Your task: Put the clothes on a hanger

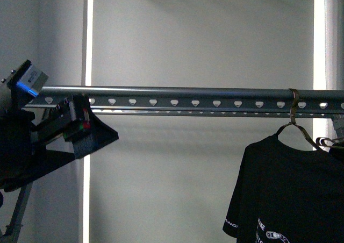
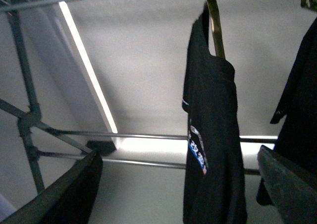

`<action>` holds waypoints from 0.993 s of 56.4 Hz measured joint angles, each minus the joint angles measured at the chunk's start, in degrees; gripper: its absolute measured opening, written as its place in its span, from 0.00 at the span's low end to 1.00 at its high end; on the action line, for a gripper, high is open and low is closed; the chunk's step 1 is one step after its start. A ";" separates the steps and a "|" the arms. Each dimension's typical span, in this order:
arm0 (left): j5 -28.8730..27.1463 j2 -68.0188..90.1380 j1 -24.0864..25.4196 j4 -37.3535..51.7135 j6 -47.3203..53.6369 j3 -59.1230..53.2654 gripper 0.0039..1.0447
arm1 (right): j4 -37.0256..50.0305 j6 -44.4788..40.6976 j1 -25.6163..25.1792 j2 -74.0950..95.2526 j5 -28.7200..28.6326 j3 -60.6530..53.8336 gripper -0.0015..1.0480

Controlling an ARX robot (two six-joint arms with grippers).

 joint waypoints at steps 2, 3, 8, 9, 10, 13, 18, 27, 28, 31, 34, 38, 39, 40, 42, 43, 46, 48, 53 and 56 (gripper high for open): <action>-0.76 0.17 -0.28 -0.57 2.14 0.11 0.94 | 0.63 1.77 -0.94 -6.14 -0.70 -3.93 0.94; -1.18 0.17 -0.44 -0.77 3.04 0.11 0.94 | 0.59 2.05 -1.38 -8.63 -0.83 -5.42 0.94; -1.44 0.13 -0.57 -0.63 4.59 0.22 0.94 | 1.07 4.81 -3.78 -20.72 -2.62 -12.94 0.93; -3.08 0.09 -0.81 -0.81 5.57 0.24 0.93 | 0.70 4.92 -4.20 -23.19 -2.25 -14.32 0.93; -7.08 -0.17 -1.38 -0.74 7.39 0.07 0.90 | -0.74 4.39 -4.22 -25.57 -0.77 -15.30 0.91; -19.54 -2.29 -1.68 1.05 12.35 -3.08 0.78 | -9.90 0.44 -3.04 -34.18 7.80 -18.51 0.80; -25.00 -7.23 -0.52 4.46 16.63 -11.08 0.59 | -13.05 -3.89 0.09 -40.83 13.07 -23.50 0.62; -23.80 -12.74 1.25 8.13 18.29 -20.76 0.32 | -12.68 -5.75 3.89 -44.30 16.50 -27.85 0.35; -23.54 -13.29 1.42 8.44 18.38 -21.86 0.29 | -12.63 -5.84 4.31 -44.72 16.96 -28.35 0.31; -23.19 -14.86 1.86 9.14 18.49 -24.39 0.20 | -12.55 -5.97 5.22 -45.68 17.92 -29.48 0.23; -22.69 -16.90 2.38 9.86 18.71 -27.04 0.09 | -12.41 -6.10 6.67 -46.90 19.69 -30.69 0.13; -21.73 -19.80 2.93 10.54 19.04 -30.49 0.03 | -12.41 -6.27 11.87 -48.59 25.79 -32.17 0.02; -21.68 -20.41 3.10 10.58 19.02 -31.21 0.03 | -12.41 -6.23 12.63 -48.92 25.77 -32.46 0.02; -21.57 -21.07 3.28 10.58 19.02 -31.93 0.03 | -12.41 -6.27 13.05 -49.22 25.55 -32.76 0.03; -21.35 -22.32 3.67 10.58 19.02 -33.09 0.03 | -12.41 -6.29 13.46 -49.81 25.59 -33.27 0.02; -20.83 -22.62 4.00 10.58 19.02 -33.57 0.03 | -12.41 -6.29 13.51 -49.92 25.62 -33.46 0.02; -18.10 -24.24 5.88 10.58 19.04 -35.15 0.03 | -12.41 -6.29 13.60 -50.56 25.92 -34.12 0.02; -17.79 -25.18 6.58 10.56 19.04 -35.98 0.03 | -12.41 -6.29 13.60 -50.95 26.01 -34.49 0.02; -17.75 -28.65 7.58 9.92 19.04 -38.58 0.03 | -15.39 -6.29 13.64 -54.25 26.05 -35.26 0.02; -17.59 -30.58 7.56 9.25 19.04 -39.85 0.03 | -18.95 -6.32 13.66 -57.75 25.99 -36.04 0.02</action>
